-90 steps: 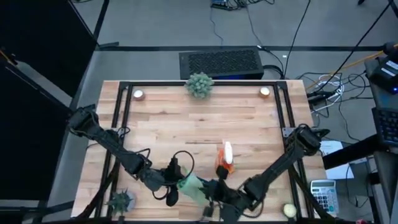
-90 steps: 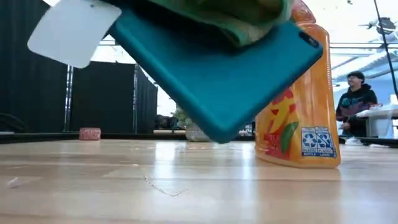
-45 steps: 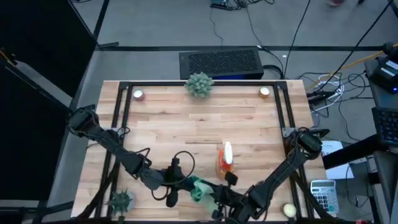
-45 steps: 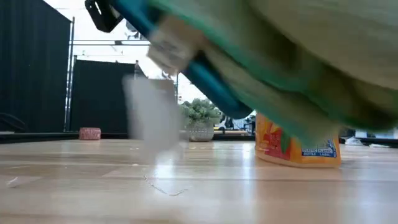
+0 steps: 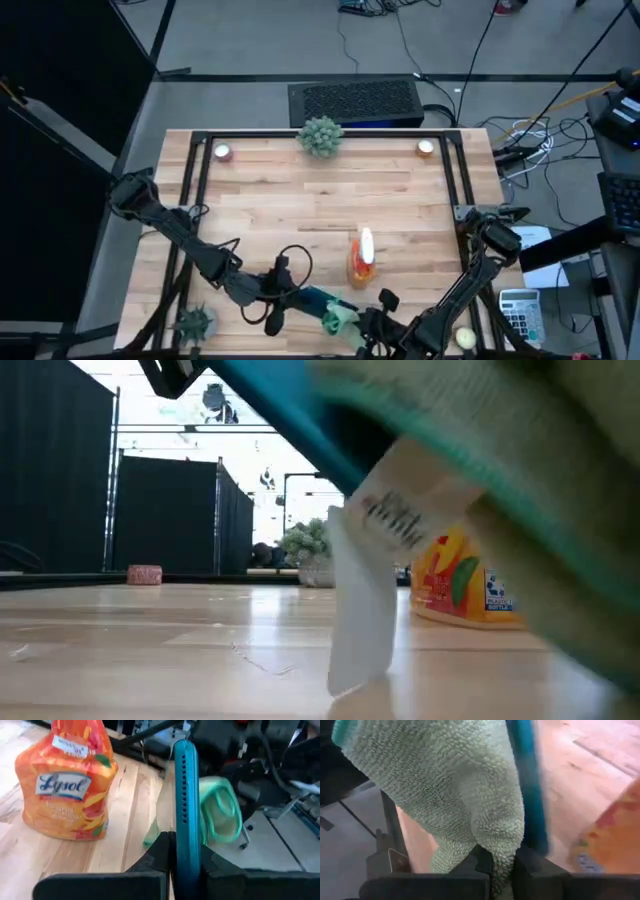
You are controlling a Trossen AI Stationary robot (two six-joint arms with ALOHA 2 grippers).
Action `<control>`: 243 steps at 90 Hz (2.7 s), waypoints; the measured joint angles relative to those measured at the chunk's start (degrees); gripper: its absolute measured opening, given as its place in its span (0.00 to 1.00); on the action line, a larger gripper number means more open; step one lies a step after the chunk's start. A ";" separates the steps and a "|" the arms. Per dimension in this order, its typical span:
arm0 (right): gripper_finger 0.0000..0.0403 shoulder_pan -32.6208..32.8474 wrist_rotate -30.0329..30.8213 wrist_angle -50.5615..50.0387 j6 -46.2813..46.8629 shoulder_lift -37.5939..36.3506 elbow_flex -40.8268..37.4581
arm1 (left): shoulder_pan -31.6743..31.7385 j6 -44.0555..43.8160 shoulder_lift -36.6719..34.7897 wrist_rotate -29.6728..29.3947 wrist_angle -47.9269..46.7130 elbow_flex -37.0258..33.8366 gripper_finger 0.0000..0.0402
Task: Apply microfiber cloth
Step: Wipe the back of the cellphone with a microfiber cloth
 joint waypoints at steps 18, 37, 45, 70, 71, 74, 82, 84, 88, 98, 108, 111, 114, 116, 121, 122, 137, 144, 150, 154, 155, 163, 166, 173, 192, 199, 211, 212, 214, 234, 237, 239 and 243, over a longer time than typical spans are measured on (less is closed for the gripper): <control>0.02 -3.42 -0.44 13.25 -12.81 1.17 -0.07 | -0.04 -1.04 -0.05 -1.33 1.27 0.02 0.02; 0.02 -7.66 -0.50 26.66 -28.17 1.16 -0.04 | -0.04 -1.18 -0.07 -1.67 1.13 0.02 0.02; 0.02 -9.26 -1.33 28.63 -30.27 1.13 -0.04 | -0.02 -1.16 -0.07 -2.23 0.64 0.02 0.02; 0.02 -10.54 -5.80 24.02 -27.67 0.47 0.11 | -0.52 1.77 -0.07 -3.70 0.11 0.02 0.02; 0.02 -10.41 -5.80 23.29 -27.27 0.37 0.11 | -0.52 1.82 -0.07 -3.71 0.07 0.02 0.02; 0.02 -10.00 -5.80 20.98 -25.65 -0.02 0.11 | -0.52 1.86 -0.07 -3.69 -0.10 0.02 0.02; 0.02 -8.78 -6.03 14.13 -20.87 -1.26 0.11 | -0.59 1.86 -0.07 -3.49 -0.92 0.02 0.02; 0.02 -8.42 -6.01 12.62 -19.76 -1.47 0.11 | -0.63 1.86 -0.07 -3.46 -0.92 0.02 0.02; 0.02 -7.66 -5.85 10.01 -17.51 -1.66 0.11 | -0.63 1.84 -0.07 -3.31 -0.92 0.02 0.02; 0.02 -6.05 -5.95 4.82 -13.48 -1.69 0.09 | -0.63 1.81 -0.07 -3.03 -0.87 0.02 0.02; 0.02 -5.04 -6.96 -0.76 -9.11 -1.69 0.09 | -0.66 1.84 -0.07 -3.01 -0.88 0.02 0.02; 0.02 -4.81 -7.06 -2.01 -8.02 -1.67 0.09 | -0.65 1.84 -0.07 -3.03 -0.92 0.02 0.02; 0.02 -4.60 -7.16 -3.03 -7.09 -1.67 0.09 | -0.63 1.84 -0.07 -3.03 -0.94 0.02 0.02; 0.02 -4.53 -7.26 -3.63 -6.53 -1.67 0.09 | -0.63 1.84 -0.07 -3.03 -0.94 0.02 0.02; 0.02 -4.44 -7.41 -4.46 -5.37 -1.67 0.09 | -0.63 1.84 -0.07 -3.03 -0.94 0.02 0.02; 0.02 -4.44 -7.41 -4.49 -5.23 -1.67 0.09 | -0.63 1.84 -0.07 -3.03 -0.94 0.02 0.02; 0.02 -4.81 -6.27 -1.58 -6.45 -2.84 0.04 | -0.68 1.77 -0.07 -2.91 -0.92 0.02 0.02; 0.02 -5.13 -2.66 0.03 -10.51 -4.01 2.20 | -0.70 1.61 -0.07 -2.42 -0.54 0.02 0.02; 0.02 -5.53 1.92 0.08 -14.18 -4.85 5.02 | -0.70 1.34 -0.07 -2.28 -0.40 0.02 0.02; 0.02 -5.83 4.42 0.15 -16.74 -5.03 6.87 | -0.70 1.20 -0.07 -2.29 -0.07 0.02 0.02; 0.02 -5.91 4.94 0.15 -17.38 -5.03 7.36 | -0.70 1.21 -0.07 -2.26 0.00 0.03 0.02; 0.02 -7.11 7.73 0.20 -22.76 -5.01 10.60 | -0.72 1.20 -0.07 -1.99 -0.02 0.09 0.02; 0.02 -7.78 8.48 1.01 -24.45 -5.01 11.45 | -0.72 1.19 -0.07 -1.92 -0.26 0.09 0.02; 0.02 -8.99 8.99 3.79 -28.09 -5.12 11.96 | -0.74 1.16 -0.07 -1.94 -0.57 0.09 0.02; 0.02 -8.96 6.08 0.63 -25.73 -4.81 12.07 | -0.92 1.20 0.05 -2.04 -0.93 0.02 0.02; 0.02 -8.04 5.43 -3.01 -21.31 -4.36 12.07 | -0.94 1.41 0.11 -2.09 -0.47 0.02 0.02; 0.02 -5.58 4.88 -9.69 -14.37 -3.72 11.97 | -0.96 1.82 0.11 -2.20 0.72 0.14 0.02; 0.02 -5.39 4.77 -10.28 -13.76 -3.70 11.96 | -0.96 1.82 0.11 -2.20 0.81 0.15 0.02; 0.02 -5.03 4.46 -11.41 -12.47 -3.67 11.94 | -0.96 1.84 0.11 -2.20 0.87 0.16 0.02; 0.02 -1.97 2.51 -19.76 -1.36 -2.39 11.48 | -1.03 2.25 -0.37 -1.83 1.27 0.35 0.02; 0.02 -1.59 2.44 -20.03 -0.16 -2.00 11.08 | -1.03 2.25 -0.42 -1.81 1.35 0.35 0.02; 0.02 -1.35 2.37 -20.03 0.64 -1.76 10.69 | -1.03 2.25 -0.47 -1.81 1.37 0.35 0.02; 0.02 -0.98 1.84 -20.04 2.20 -1.08 10.10 | -1.06 2.27 -0.61 -1.79 1.13 0.35 0.02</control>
